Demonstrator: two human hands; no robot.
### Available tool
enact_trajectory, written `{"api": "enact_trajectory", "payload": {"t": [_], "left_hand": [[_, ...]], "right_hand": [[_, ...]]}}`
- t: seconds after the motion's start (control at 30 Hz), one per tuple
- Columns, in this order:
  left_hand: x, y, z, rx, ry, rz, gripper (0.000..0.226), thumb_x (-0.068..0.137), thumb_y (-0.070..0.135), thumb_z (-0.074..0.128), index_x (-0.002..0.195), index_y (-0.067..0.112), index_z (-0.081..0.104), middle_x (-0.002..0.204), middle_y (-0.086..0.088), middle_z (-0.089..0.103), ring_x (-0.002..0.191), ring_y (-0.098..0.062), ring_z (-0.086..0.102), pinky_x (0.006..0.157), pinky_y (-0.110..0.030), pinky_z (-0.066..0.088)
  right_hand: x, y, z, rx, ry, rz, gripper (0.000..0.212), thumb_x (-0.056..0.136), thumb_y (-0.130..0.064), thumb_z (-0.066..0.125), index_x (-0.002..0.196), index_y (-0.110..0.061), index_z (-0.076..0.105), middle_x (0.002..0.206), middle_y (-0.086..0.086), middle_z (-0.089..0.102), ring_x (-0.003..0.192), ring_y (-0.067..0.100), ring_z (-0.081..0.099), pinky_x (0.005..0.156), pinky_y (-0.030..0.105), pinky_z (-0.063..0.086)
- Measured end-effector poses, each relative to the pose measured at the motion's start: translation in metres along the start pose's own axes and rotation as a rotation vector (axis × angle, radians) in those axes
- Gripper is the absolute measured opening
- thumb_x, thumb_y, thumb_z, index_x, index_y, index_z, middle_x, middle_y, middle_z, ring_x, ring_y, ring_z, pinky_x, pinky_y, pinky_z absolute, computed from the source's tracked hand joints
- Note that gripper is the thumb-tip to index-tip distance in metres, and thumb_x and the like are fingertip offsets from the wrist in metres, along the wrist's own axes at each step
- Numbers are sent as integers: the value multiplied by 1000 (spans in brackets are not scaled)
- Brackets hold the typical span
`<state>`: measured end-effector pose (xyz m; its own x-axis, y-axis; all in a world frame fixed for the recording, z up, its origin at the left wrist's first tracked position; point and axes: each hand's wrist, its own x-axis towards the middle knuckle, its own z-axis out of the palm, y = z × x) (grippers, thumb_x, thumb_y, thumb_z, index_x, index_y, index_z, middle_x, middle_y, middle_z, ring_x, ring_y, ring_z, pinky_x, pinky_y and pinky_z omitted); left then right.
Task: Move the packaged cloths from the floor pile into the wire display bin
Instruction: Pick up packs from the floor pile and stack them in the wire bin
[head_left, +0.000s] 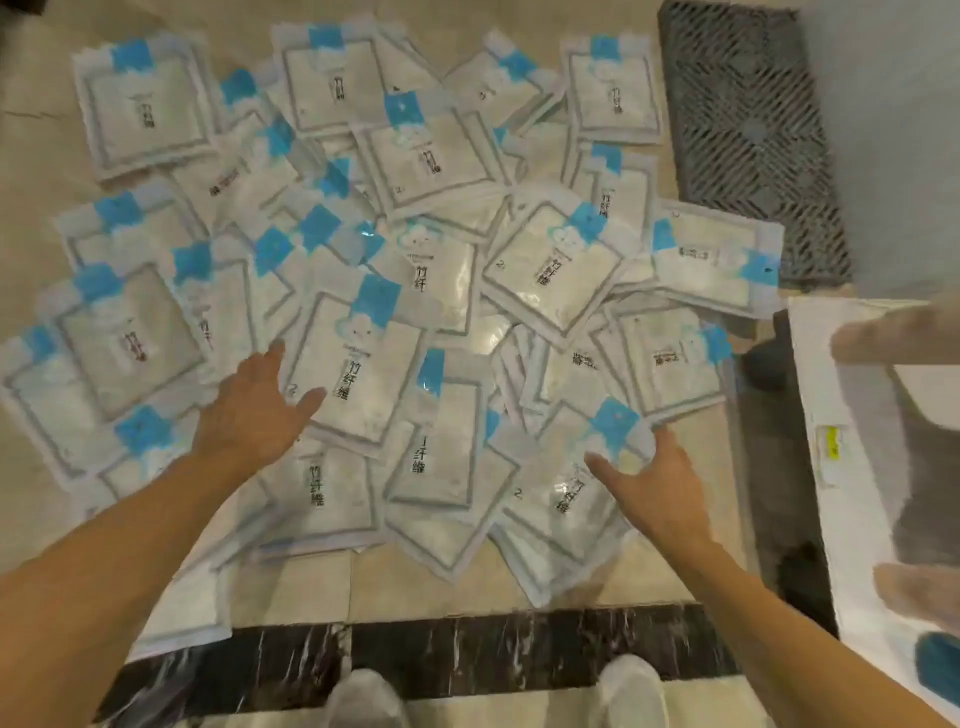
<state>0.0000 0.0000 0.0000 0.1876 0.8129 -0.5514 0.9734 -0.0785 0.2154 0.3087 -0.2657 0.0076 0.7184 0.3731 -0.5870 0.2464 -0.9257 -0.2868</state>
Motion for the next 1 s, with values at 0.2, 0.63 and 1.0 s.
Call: {"api": "enact_trajectory", "payload": {"t": [0.2, 0.63, 1.0], "left_hand": [[78, -9, 69, -190, 77, -65, 100, 78, 68, 69, 151, 11, 32, 153, -21, 39, 141, -43, 36, 111, -63, 36], [78, -2, 77, -497, 125, -185, 79, 80, 29, 87, 141, 0, 46, 135, -16, 56, 127, -38, 53, 99, -43, 46], [10, 27, 61, -883, -58, -4, 56, 84, -2, 77, 131, 18, 54, 118, 1, 68, 73, 12, 65, 94, -35, 53]], "right_hand": [[49, 41, 83, 205, 36, 305, 117, 75, -56, 86, 161, -22, 13, 153, 20, 31, 139, 45, 40, 109, 54, 41], [50, 61, 94, 884, 151, 467, 38, 83, -15, 86, 113, -8, 64, 112, 11, 73, 100, 29, 70, 88, 42, 56], [28, 56, 41, 1040, 100, 227, 41, 87, -2, 78, 124, -14, 67, 105, 1, 78, 93, 22, 76, 79, 41, 63]]}}
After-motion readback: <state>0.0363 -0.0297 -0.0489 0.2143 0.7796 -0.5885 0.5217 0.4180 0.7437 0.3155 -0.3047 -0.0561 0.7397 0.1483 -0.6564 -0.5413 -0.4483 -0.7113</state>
